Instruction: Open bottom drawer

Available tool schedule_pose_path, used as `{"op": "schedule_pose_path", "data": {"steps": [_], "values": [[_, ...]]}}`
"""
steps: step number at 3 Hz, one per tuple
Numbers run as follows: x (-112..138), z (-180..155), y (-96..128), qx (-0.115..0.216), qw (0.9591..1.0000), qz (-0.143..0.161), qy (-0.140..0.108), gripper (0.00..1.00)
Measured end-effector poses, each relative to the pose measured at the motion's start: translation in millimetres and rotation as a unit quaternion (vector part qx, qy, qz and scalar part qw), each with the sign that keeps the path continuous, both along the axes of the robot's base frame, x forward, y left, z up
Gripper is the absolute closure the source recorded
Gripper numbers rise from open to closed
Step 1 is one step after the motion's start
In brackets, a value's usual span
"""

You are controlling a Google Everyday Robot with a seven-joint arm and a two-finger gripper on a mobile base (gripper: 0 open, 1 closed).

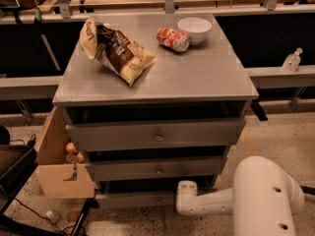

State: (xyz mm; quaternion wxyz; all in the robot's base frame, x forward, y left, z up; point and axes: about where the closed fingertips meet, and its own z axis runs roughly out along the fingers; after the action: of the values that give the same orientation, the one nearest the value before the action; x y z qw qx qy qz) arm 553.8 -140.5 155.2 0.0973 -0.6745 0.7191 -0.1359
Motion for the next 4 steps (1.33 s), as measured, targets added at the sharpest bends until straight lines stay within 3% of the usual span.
{"op": "schedule_pose_path", "data": {"steps": [1, 4], "values": [[0.0, 0.0, 0.0, 0.0, 1.0, 0.0, 0.0, 0.82], [-0.1, 0.2, 0.0, 0.0, 1.0, 0.0, 0.0, 0.12]]}}
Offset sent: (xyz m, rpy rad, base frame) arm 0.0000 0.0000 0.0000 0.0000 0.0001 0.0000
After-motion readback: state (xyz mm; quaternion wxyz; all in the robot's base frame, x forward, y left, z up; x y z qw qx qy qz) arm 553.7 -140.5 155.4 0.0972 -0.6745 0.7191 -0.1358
